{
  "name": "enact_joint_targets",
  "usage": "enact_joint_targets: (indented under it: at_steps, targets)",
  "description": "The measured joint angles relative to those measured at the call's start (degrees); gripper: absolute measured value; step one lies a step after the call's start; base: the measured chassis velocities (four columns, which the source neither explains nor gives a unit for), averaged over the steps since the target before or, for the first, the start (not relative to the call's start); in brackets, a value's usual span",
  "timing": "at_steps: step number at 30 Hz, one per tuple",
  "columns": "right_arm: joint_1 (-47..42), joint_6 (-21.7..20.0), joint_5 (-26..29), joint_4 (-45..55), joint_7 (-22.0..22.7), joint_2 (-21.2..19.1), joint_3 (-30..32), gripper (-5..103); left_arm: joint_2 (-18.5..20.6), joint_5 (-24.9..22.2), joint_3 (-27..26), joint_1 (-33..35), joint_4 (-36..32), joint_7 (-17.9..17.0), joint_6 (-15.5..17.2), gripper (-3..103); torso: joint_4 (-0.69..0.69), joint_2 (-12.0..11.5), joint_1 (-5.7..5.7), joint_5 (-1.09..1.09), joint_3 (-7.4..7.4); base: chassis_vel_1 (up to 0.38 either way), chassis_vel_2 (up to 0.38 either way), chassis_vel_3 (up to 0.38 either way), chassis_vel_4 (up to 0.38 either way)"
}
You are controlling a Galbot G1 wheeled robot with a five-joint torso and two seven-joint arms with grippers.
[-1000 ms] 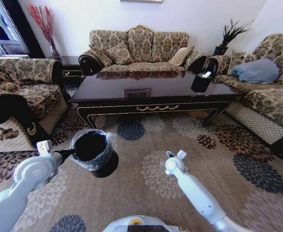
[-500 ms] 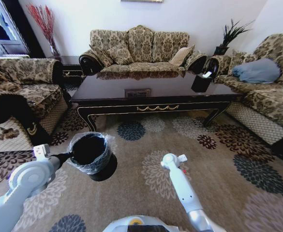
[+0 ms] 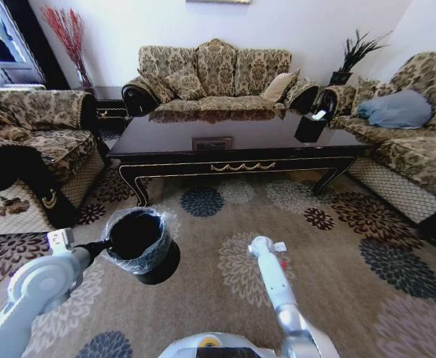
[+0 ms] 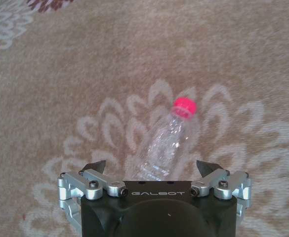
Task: Move to the front of the table and pick up the trash from the floor, then place it into the trash bin.
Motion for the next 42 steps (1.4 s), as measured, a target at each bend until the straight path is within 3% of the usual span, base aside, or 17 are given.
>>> enact_joint_targets:
  at_steps: [9,19,34,38,39,41,42]
  targets:
    - [3.6,2.0,-2.3,-10.3,-5.2,0.9,1.8,100,-0.5,0.2,-1.4,1.4,-0.5,0.0,0.0,4,0.0,0.0,0.0,0.0,0.0,0.0,0.0,0.0,0.0]
    - [6.1,4.2,-3.2,-20.7,-15.2,-0.1,4.0,100,-0.8,0.4,-1.4,2.2,-1.3,0.0,0.0,4,0.0,0.0,0.0,-0.01,-0.01,0.0,0.0,0.0,0.0]
    - [4.5,3.6,-4.8,-18.6,-16.4,0.6,4.1,94,-1.2,0.8,-1.1,2.0,-1.1,0.2,0.0,4,-0.04,0.0,-0.01,-0.02,0.01,0.0,0.0,0.0,0.0]
    - [3.0,2.7,-5.6,-15.1,-15.4,1.3,4.0,85,-1.1,0.8,-0.7,1.5,-0.9,0.2,-0.1,4,-0.05,0.0,0.0,0.0,0.02,0.0,0.0,0.0,0.0]
    - [2.3,2.1,-6.1,-12.8,-14.8,1.8,3.7,80,-1.1,0.8,-0.6,1.4,-0.8,0.3,-0.1,4,0.02,0.0,0.0,0.04,0.01,0.0,0.0,0.0,0.0]
    - [1.7,1.5,-6.6,-11.2,-13.8,2.1,3.5,80,-1.1,0.8,-0.5,1.3,-0.8,0.3,-0.1,4,0.06,0.0,0.0,0.07,0.01,0.0,0.0,0.0,0.0]
    - [1.2,1.1,-7.0,-10.1,-12.8,2.3,3.4,75,-1.1,0.8,-0.4,1.3,-0.7,0.3,-0.1,4,0.06,0.0,0.0,0.07,0.01,0.0,0.0,0.0,0.0]
